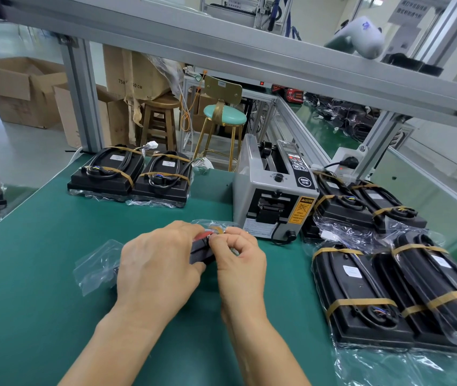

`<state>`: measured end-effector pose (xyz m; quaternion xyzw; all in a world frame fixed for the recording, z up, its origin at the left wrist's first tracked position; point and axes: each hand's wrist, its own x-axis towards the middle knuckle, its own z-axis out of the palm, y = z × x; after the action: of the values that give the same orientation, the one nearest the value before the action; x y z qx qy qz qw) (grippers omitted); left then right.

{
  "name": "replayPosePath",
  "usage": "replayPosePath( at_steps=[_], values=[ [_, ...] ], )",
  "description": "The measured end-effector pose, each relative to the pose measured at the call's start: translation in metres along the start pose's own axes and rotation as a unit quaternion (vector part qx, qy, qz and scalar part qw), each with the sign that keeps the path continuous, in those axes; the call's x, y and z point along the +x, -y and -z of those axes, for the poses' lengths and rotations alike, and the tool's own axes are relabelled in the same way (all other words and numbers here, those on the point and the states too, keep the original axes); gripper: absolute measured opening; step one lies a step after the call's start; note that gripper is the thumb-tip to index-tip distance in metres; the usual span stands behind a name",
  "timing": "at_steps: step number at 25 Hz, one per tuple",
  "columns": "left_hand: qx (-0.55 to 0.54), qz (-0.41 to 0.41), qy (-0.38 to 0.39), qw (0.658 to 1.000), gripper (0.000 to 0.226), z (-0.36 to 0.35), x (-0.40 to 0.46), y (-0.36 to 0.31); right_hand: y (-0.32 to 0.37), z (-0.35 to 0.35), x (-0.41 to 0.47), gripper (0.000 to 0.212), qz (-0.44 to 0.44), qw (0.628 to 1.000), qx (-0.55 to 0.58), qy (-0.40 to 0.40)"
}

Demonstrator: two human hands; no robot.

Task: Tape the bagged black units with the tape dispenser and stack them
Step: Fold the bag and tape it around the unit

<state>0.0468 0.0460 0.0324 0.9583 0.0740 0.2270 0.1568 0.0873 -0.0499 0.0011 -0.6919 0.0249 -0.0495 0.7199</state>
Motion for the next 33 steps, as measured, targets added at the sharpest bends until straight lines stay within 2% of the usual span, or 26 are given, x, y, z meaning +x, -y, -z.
replayPosePath(
  at_steps=[6, 13, 27, 33],
  values=[
    [0.004, -0.006, -0.006, 1.000, 0.039, 0.0002, 0.0010, 0.0001, -0.0032, 0.0000, -0.0007, 0.025, 0.002, 1.000, -0.001, -0.014],
    [0.010, -0.011, -0.005, 1.000, 0.040, 0.0002, -0.0001, -0.0003, -0.0053, 0.0025, 0.0011, 0.016, -0.041, 0.996, 0.082, 0.003],
    [0.004, -0.009, -0.005, 1.000, 0.039, -0.0009, -0.0006, 0.0002, -0.0082, 0.0008, -0.0022, 0.018, 0.011, 0.999, -0.008, -0.031],
    [0.001, 0.004, 0.003, 1.000, 0.036, 0.0003, -0.0010, -0.0011, -0.0094, 0.0037, -0.0002, 0.015, -0.040, 0.994, 0.104, -0.002]
  ],
)
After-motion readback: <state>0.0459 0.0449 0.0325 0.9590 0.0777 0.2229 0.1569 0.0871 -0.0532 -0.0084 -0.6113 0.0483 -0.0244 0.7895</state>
